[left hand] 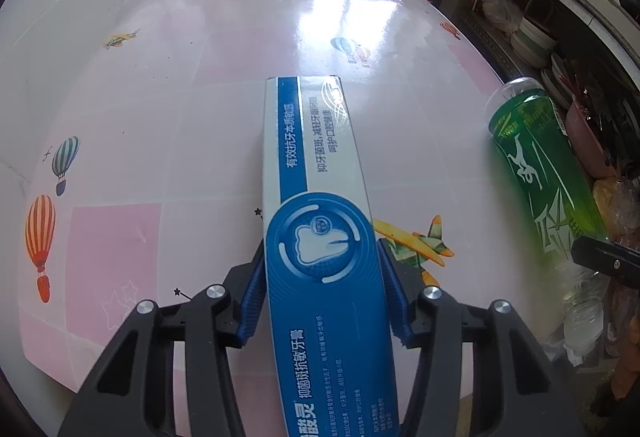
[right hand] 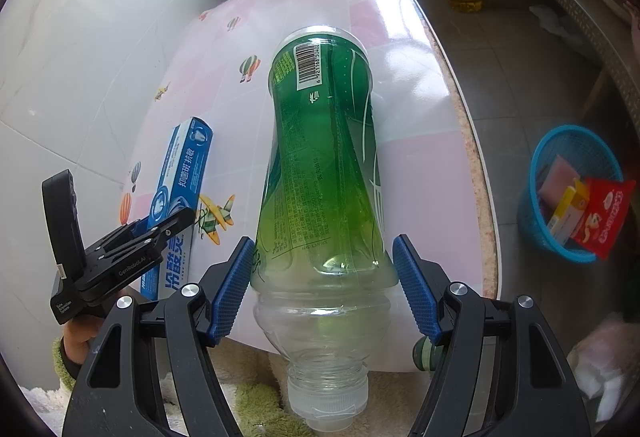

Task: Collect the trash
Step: 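Lift the toothpaste box with the left gripper while the right gripper lifts the bottle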

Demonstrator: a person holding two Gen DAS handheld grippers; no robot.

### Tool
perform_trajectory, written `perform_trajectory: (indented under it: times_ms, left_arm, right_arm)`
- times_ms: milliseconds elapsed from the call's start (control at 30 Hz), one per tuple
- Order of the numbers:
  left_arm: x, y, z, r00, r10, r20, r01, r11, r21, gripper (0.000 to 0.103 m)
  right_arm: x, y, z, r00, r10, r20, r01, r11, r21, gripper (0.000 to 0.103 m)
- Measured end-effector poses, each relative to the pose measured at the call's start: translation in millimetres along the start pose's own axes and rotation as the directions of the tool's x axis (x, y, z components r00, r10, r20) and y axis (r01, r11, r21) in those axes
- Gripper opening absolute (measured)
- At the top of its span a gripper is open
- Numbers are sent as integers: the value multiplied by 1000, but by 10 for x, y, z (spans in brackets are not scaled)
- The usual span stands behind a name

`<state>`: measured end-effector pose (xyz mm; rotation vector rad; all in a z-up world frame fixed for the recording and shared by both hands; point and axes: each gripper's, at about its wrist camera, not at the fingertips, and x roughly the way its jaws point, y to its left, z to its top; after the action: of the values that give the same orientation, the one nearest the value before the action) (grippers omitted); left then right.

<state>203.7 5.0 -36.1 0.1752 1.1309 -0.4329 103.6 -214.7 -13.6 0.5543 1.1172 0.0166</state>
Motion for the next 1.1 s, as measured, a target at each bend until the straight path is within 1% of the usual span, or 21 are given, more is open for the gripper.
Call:
perform_trajectory:
  times_ms: [200,367,600,1100]
  left_arm:
    - [-20,23,-26,1000,-4,-1,4,1000,-5,49]
    - [-27,19,-16,1000,-5,0,5,1000,-10,50]
    - [-28,16,-16,1000,-6,0,6,1000,-13,50]
    - [-36,9,-18,1000,-4,2,4,1000,-16,50]
  right_arm:
    - [-9,0,8,999,-30,9,30,1000,4,66]
    - [21,31,25,1000,-30,1,30,999,14,67]
    - [83,45,33,999,-31,-15,31,999,18,71]
    - [191,77,73,999,-39,-29,39,999,16,72]
